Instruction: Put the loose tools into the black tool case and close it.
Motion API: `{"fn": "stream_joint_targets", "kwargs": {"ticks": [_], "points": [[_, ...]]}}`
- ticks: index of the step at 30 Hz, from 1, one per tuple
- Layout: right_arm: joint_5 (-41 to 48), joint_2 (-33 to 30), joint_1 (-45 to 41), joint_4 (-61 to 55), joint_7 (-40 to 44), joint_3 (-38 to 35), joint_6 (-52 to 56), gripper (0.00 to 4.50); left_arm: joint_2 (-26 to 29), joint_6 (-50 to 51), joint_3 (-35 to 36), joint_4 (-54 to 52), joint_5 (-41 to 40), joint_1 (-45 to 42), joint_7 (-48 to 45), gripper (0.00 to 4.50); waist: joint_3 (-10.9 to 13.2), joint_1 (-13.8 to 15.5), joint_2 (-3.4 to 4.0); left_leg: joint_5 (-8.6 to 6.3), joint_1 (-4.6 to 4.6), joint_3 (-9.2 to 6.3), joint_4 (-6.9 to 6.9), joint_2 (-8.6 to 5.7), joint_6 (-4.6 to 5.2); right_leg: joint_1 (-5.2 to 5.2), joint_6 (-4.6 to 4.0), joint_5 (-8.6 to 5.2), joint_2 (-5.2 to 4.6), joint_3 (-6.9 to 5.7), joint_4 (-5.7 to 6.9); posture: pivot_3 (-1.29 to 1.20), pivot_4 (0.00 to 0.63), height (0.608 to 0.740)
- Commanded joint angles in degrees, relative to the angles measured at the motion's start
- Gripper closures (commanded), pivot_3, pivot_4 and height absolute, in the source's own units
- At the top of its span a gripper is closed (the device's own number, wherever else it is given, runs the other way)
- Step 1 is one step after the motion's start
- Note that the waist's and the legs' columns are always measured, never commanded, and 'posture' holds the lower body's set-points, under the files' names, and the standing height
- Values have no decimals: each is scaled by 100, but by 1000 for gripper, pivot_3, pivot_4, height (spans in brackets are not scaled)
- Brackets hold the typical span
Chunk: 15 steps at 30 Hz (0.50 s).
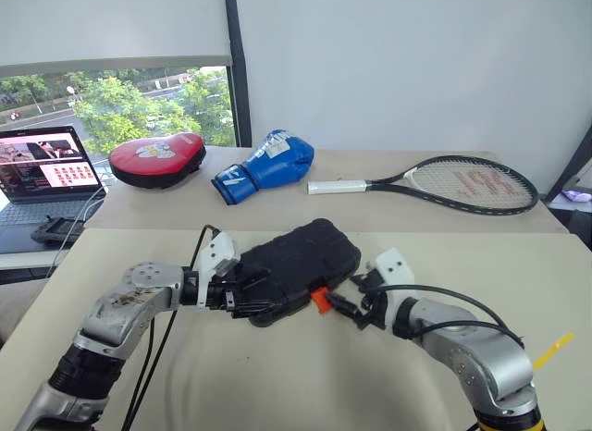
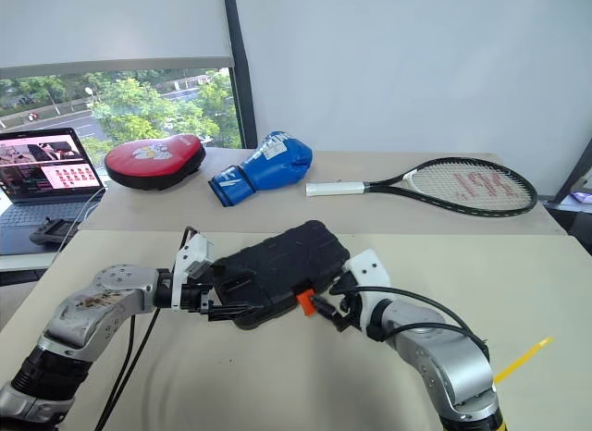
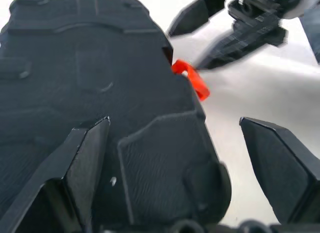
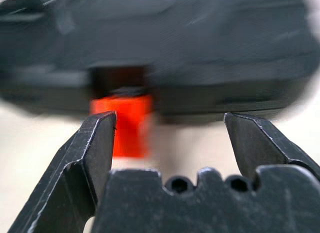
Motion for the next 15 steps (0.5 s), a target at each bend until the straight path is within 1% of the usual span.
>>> {"fn": "stream_joint_targets", "kwargs": {"ticks": [1,6,12,13,14,15], "points": [[119,12,-89,-216,-79,32,249,516,75,-86,-5,-34,101,104,-148,0,0,3,0,-1,0,0,0,0,2,0,0,0,-1,0,0,0,150,740],[223,158,-184,-232,-167,80,432,516,185,-213,-36,-39,181,165,-356,0,0,1,0,-2,1,0,0,-1,3,0,0,0,-3,-1,1,0,150,740],[138,227,-221,-165,-259,162,465,516,178,-283,-23,46,237,118,-467,0,0,-3,1,-2,1,0,-1,-2,2,-1,0,0,-2,-1,1,0,150,740],[116,203,-233,-156,-276,191,482,745,172,-296,-24,64,251,102,-479,0,0,-3,1,-2,1,0,0,-2,2,0,0,0,-2,-1,1,0,150,740],[99,182,-242,-150,-289,214,493,1077,168,-304,-24,75,263,92,-489,0,0,-3,1,-2,1,0,0,-2,2,0,0,0,-2,-1,1,0,150,740],[95,170,-249,-146,-295,227,506,1275,163,-312,-24,85,274,85,-497,0,0,-3,1,-2,1,0,0,-3,2,0,0,0,-2,-1,1,0,150,740]]}}
